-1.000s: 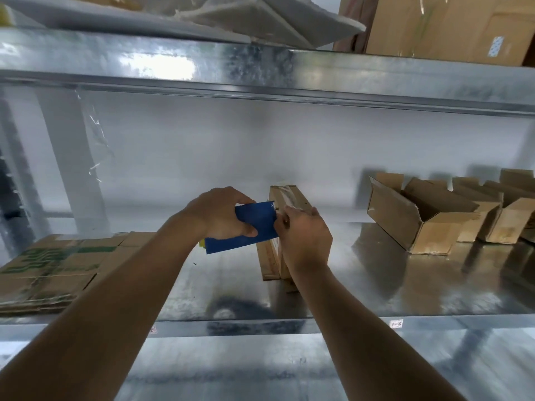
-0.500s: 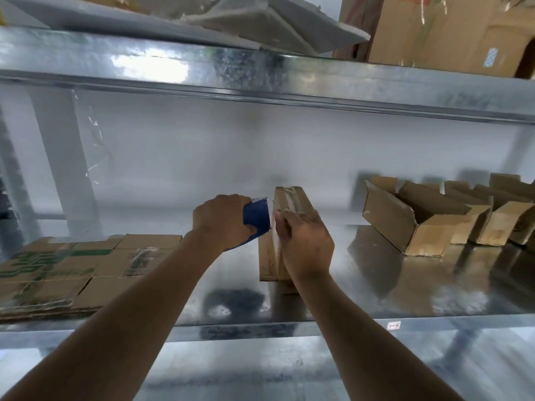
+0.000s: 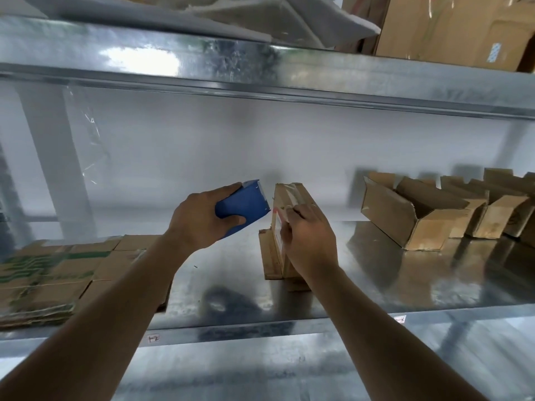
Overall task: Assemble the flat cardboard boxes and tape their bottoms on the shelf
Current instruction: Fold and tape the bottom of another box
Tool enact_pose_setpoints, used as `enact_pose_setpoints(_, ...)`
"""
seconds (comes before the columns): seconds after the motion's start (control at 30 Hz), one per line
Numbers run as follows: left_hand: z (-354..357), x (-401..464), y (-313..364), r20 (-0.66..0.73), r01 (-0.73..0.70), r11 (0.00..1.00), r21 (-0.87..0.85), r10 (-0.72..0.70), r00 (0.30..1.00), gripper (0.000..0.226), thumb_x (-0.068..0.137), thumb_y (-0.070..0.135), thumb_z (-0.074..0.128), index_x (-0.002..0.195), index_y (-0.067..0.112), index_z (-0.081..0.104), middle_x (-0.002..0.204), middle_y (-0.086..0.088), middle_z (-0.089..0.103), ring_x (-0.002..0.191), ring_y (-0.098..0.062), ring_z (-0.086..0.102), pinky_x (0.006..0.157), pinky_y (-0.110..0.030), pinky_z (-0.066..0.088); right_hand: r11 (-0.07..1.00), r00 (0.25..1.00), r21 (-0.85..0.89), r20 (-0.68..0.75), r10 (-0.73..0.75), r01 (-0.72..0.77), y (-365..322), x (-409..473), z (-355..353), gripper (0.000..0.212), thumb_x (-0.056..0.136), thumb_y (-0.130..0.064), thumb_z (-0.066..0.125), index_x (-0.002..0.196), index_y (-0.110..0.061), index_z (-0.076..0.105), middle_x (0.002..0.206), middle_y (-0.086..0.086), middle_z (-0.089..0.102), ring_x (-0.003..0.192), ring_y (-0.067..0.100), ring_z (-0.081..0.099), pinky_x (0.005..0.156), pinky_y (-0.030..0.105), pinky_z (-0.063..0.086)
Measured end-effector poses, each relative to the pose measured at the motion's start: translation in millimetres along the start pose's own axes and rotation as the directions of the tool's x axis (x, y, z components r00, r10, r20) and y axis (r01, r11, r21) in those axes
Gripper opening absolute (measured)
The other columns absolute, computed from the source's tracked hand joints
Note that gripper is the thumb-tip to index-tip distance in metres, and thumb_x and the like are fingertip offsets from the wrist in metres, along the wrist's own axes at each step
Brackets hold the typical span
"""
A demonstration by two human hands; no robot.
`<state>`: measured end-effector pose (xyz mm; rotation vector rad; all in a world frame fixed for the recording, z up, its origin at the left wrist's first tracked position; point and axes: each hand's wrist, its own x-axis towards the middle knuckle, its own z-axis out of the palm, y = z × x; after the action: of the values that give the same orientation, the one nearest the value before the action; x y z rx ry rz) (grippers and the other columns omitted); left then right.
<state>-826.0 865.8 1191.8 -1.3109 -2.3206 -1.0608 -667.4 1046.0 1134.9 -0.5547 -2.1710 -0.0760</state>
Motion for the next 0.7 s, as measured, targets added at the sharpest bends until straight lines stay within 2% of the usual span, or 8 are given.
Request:
enact_pose_setpoints(0.07, -1.4, -1.7, -10.5, -0.014, -0.032, 0.996, -0.085, 0.03, 0.999, 0.07, 0.084, 0.043, 0.083, 0.147, 0.045, 0.051, 0.129, 0.014, 0.068, 0.111, -0.018, 0.067, 0.091, -0.03, 0.056, 1.0, 1.0, 0.021, -0.004, -0.008, 0.008, -1.6, -2.5, -9.2, 0.039, 0.102, -0.033, 0.05, 0.129, -0.012, 0.068, 0.135, 0.01, 0.065, 0.121, 0.031, 0.063, 0.099, 0.046, 0.057)
enact_pose_setpoints(0.17, -6.1, -3.6, -21.9, -0.032, -0.065, 0.977, -0.203, 0.059, 0.998, 0.071, 0.082, 0.04, 0.086, 0.145, 0.042, 0.055, 0.124, 0.022, 0.065, 0.107, -0.009, 0.066, 0.084, -0.012, 0.051, 0.998, 0.996, 0.032, -0.075, -0.042, 0.045, -1.9, -6.1, -29.8, 0.045, 0.099, -0.035, 0.042, 0.131, -0.012, 0.063, 0.125, 0.011, 0.064, 0.111, 0.027, 0.062, 0.093, 0.041, 0.057)
enact_pose_setpoints(0.27, -10.2, -4.4, -27.7, -0.044, -0.102, 0.954, -0.282, 0.093, 0.995, 0.07, 0.08, 0.037, 0.088, 0.144, 0.039, 0.058, 0.128, 0.02, 0.067, 0.112, -0.007, 0.066, 0.09, -0.019, 0.054, 0.998, 0.996, -0.064, -0.079, -0.033, 0.028, 0.9, -8.4, -44.2, 0.055, 0.099, -0.041, 0.027, 0.119, -0.009, 0.068, 0.107, 0.011, 0.06, 0.093, 0.023, 0.059, 0.083, 0.039, 0.058)
enact_pose_setpoints(0.33, -11.3, -4.8, -29.0, -0.044, -0.127, 0.944, -0.304, 0.119, 0.992, 0.071, 0.079, 0.038, 0.087, 0.144, 0.037, 0.059, 0.131, 0.017, 0.067, 0.114, -0.01, 0.066, 0.095, -0.029, 0.058, 0.989, 0.999, -0.148, -0.028, -0.018, 0.013, 3.8, -11.7, -46.5, 0.059, 0.101, -0.044, 0.023, 0.118, -0.009, 0.068, 0.109, 0.011, 0.058, 0.093, 0.023, 0.057, 0.084, 0.038, 0.055)
enact_pose_setpoints(0.4, -11.8, -5.0, -29.2, -0.034, -0.143, 0.933, -0.33, 0.139, 0.99, 0.072, 0.078, 0.04, 0.086, 0.144, 0.037, 0.058, 0.132, 0.014, 0.067, 0.115, -0.013, 0.067, 0.097, -0.037, 0.059, 0.98, 1.0, -0.198, 0.008, -0.003, 0.004, 6.2, -14.6, -46.7, 0.056, 0.104, -0.047, 0.028, 0.122, -0.01, 0.066, 0.113, 0.011, 0.058, 0.096, 0.023, 0.056, 0.085, 0.037, 0.052)
enact_pose_setpoints(0.5, -12.2, -5.2, -29.6, -0.029, -0.152, 0.924, -0.352, 0.151, 0.988, 0.072, 0.077, 0.043, 0.085, 0.144, 0.037, 0.059, 0.133, 0.012, 0.067, 0.115, -0.016, 0.067, 0.097, -0.042, 0.06, 0.969, 0.997, -0.248, 0.082, 0.005, 0.016, 3.7, -13.7, -51.8, 0.043, 0.104, -0.047, 0.047, 0.125, -0.014, 0.065, 0.119, 0.008, 0.058, 0.102, 0.023, 0.058, 0.09, 0.037, 0.052)
enact_pose_setpoints(0.63, -15.7, -5.2, -29.0, -0.025, -0.175, 0.904, -0.389, 0.18, 0.983, 0.072, 0.077, 0.041, 0.086, 0.143, 0.036, 0.059, 0.132, 0.011, 0.068, 0.115, -0.015, 0.067, 0.097, -0.039, 0.06, 0.977, 0.986, -0.212, 0.16, 0.05, -0.015, -2.6, -9.2, -67.5, 0.037, 0.103, -0.037, 0.058, 0.136, -0.021, 0.062, 0.132, 0.001, 0.055, 0.117, 0.021, 0.053, 0.103, 0.036, 0.047)
enact_pose_setpoints(0.7, -19.2, -5.6, -28.5, -0.028, -0.181, 0.902, -0.393, 0.185, 0.982, 0.071, 0.076, 0.041, 0.085, 0.142, 0.038, 0.059, 0.131, 0.015, 0.067, 0.113, -0.011, 0.067, 0.094, -0.03, 0.06, 0.978, 0.986, -0.207, 0.158, 0.05, -0.016, -0.6, -8.6, -73.8, 0.035, 0.102, -0.026, 0.06, 0.136, -0.022, 0.062, 0.132, 0.0, 0.055, 0.119, 0.021, 0.051, 0.104, 0.036, 0.047)
